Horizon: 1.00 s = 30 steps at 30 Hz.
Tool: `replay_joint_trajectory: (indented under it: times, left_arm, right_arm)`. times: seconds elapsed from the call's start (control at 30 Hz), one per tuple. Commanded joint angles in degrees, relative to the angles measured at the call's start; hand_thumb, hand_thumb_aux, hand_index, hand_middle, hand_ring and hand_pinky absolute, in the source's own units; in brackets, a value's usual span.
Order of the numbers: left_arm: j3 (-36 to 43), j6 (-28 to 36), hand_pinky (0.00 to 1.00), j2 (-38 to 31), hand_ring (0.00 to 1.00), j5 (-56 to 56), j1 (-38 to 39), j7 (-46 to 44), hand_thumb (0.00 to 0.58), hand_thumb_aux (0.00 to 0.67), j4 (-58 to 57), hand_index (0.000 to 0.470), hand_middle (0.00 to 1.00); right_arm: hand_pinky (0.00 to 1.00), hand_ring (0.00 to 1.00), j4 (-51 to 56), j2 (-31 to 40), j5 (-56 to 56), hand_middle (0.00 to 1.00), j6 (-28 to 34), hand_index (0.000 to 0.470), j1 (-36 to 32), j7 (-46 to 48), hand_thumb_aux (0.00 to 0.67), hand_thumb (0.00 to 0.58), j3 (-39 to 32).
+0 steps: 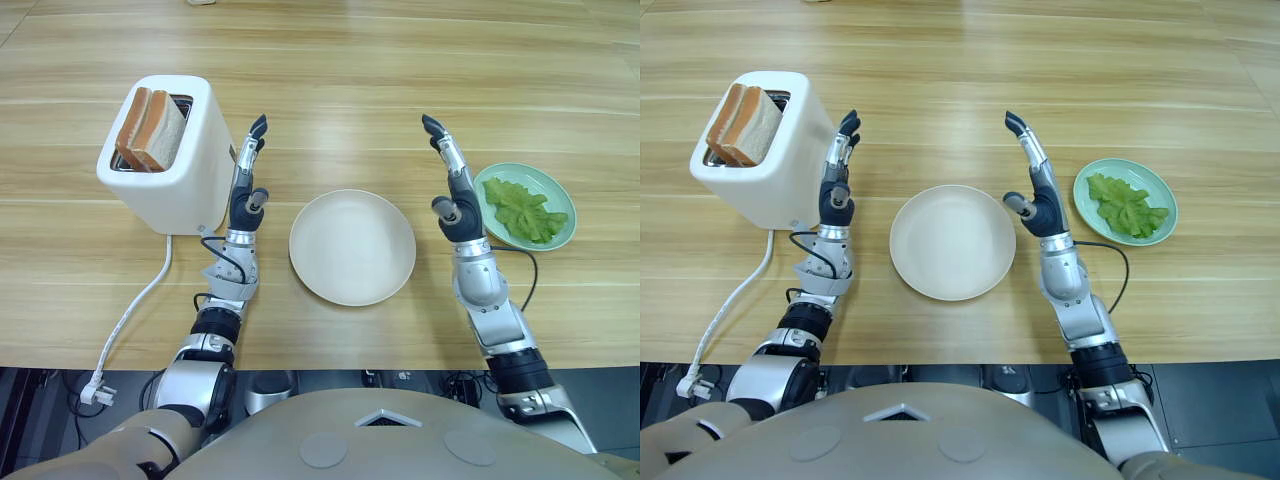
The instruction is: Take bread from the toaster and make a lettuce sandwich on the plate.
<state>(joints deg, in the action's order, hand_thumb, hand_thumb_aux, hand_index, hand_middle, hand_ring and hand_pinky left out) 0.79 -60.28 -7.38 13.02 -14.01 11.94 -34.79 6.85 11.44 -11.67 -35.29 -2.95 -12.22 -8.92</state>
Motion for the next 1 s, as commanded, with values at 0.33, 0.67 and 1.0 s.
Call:
replay_joint_trajectory:
  times: [0.33, 0.67, 1.0]
  left_arm:
    - [-4.9, 7.5, 0.0, 0.5, 0.0, 7.3, 11.0, 2.3, 0.0, 0.0, 22.9, 0.0, 0.0]
    - [-29.5, 20.9, 0.0, -19.0, 0.0, 23.6, 14.4, 17.1, 0.0, 0.0, 25.9, 0.0, 0.0]
    - [-21.3, 33.2, 0.0, -32.0, 0.0, 30.0, 10.4, 20.7, 0.0, 0.0, 8.1, 0.0, 0.0]
  right_arm:
    - [0.0, 0.0, 7.4, -3.3, -14.0, 0.0, -6.1, 0.0, 0.0, -9.6, 0.0, 0.0, 1.6]
    - [0.0, 0.0, 8.8, 0.4, -17.6, 0.0, -6.0, 0.0, 1.0, -11.2, 0.0, 0.0, 2.9]
    - [0.0, 0.0, 9.0, 2.4, -19.9, 0.0, -6.0, 0.0, 0.0, -9.9, 0.0, 0.0, 2.2]
